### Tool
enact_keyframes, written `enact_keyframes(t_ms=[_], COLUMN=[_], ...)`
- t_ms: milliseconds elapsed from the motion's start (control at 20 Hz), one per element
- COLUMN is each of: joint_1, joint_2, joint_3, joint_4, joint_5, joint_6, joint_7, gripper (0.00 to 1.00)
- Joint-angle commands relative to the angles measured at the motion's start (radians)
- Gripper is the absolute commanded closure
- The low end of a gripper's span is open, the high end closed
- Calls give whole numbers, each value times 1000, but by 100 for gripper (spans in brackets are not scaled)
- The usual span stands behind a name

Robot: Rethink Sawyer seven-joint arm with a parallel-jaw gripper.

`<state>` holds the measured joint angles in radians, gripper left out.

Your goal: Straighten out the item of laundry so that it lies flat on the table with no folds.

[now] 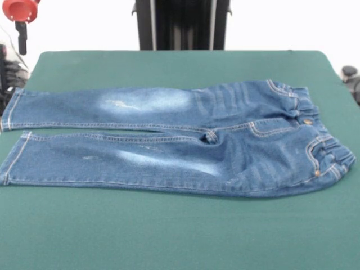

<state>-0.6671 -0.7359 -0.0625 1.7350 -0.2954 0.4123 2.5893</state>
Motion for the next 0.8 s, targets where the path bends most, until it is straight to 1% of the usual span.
enact_keyframes(t_ms=[50, 250, 500, 800], joint_1=[-100, -108, -130, -165], joint_2=[-44, -47, -10, 13], joint_3=[148, 170, 261, 373], joint_4=[46, 25, -26, -34], joint_5=[-48, -72, -157, -235], joint_6=[105, 138, 145, 183], joint_7=[-252, -284, -390, -469], gripper=[0, 0, 0, 0])
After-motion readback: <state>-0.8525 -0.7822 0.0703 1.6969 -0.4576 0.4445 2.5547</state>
